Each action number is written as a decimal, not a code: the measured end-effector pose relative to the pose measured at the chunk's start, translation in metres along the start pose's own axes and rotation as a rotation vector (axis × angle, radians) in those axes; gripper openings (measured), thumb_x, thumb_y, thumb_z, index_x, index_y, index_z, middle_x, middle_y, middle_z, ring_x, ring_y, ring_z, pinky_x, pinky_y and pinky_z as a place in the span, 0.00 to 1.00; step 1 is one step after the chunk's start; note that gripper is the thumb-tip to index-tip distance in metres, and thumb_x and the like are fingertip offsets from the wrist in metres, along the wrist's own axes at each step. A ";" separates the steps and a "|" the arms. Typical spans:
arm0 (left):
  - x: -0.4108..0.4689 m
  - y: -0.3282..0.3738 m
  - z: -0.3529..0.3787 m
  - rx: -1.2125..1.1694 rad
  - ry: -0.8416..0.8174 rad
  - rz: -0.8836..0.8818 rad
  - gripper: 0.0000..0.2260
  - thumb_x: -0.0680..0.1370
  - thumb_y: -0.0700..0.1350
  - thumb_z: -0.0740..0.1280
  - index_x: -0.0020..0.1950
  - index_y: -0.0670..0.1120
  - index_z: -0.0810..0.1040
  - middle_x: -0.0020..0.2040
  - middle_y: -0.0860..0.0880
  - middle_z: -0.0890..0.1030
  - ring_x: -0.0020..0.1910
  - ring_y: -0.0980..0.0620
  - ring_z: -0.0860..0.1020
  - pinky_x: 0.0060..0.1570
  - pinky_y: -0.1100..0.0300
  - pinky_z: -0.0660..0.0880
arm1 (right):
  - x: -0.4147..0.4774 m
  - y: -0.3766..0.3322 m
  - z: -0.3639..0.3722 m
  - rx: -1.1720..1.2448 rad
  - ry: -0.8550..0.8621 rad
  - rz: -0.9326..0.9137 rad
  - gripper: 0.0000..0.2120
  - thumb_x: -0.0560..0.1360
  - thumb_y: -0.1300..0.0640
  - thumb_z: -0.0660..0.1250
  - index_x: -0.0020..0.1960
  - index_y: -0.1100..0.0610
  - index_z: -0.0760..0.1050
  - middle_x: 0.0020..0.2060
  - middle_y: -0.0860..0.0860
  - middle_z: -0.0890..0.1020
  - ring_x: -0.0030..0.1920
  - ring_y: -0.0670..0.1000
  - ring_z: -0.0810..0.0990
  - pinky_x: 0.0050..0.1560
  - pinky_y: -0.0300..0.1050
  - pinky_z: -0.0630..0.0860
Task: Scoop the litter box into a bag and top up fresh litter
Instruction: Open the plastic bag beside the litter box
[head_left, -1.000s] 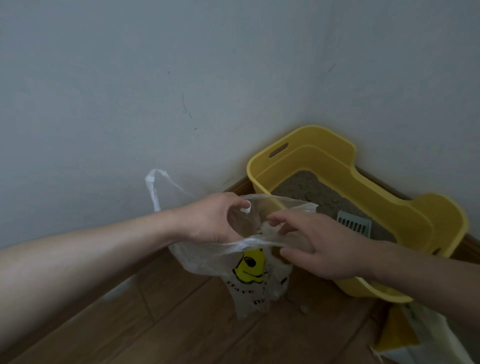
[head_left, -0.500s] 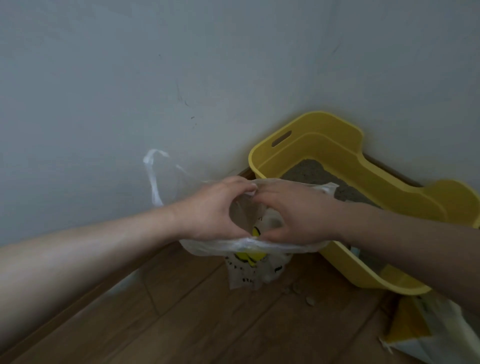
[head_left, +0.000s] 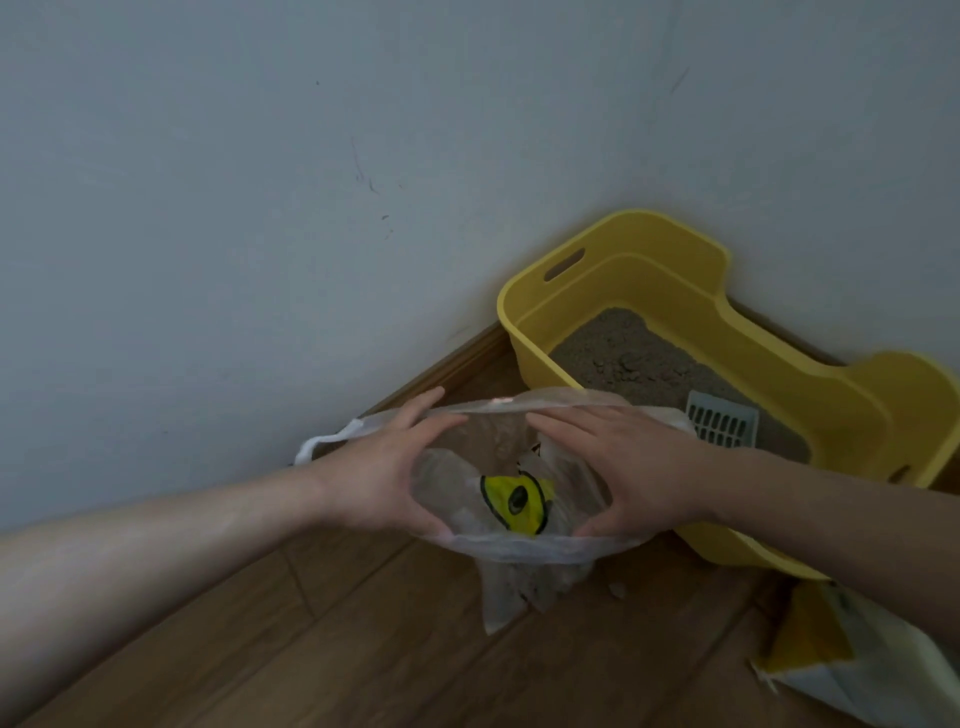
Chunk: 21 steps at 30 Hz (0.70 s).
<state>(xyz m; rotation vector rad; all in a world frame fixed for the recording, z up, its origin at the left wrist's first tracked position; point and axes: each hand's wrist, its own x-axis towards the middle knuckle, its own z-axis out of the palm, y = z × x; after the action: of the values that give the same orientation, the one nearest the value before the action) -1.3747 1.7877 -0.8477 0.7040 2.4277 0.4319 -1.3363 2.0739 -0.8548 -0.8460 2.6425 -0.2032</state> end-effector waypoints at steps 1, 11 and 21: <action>-0.001 0.000 0.000 -0.005 -0.010 -0.001 0.54 0.61 0.62 0.80 0.78 0.63 0.51 0.76 0.68 0.38 0.76 0.56 0.57 0.71 0.59 0.67 | -0.002 0.000 -0.001 0.009 -0.002 0.005 0.55 0.67 0.28 0.67 0.79 0.46 0.38 0.79 0.42 0.46 0.78 0.45 0.47 0.75 0.43 0.45; 0.012 0.008 -0.012 0.235 -0.007 0.226 0.23 0.73 0.52 0.72 0.67 0.55 0.75 0.79 0.57 0.51 0.78 0.55 0.52 0.75 0.60 0.56 | 0.010 -0.012 -0.025 0.009 -0.001 -0.082 0.48 0.71 0.31 0.65 0.80 0.49 0.44 0.79 0.46 0.51 0.77 0.46 0.49 0.74 0.43 0.48; 0.004 0.009 -0.005 0.214 0.366 0.428 0.05 0.69 0.40 0.77 0.41 0.48 0.83 0.50 0.52 0.78 0.58 0.54 0.71 0.65 0.71 0.54 | 0.025 -0.015 0.010 -0.061 0.085 -0.074 0.26 0.74 0.37 0.65 0.68 0.47 0.70 0.63 0.47 0.72 0.66 0.51 0.65 0.71 0.52 0.60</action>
<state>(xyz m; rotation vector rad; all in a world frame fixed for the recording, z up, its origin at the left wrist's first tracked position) -1.3768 1.7960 -0.8419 1.3532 2.6841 0.5069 -1.3435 2.0467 -0.8677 -0.9761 2.7111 -0.1821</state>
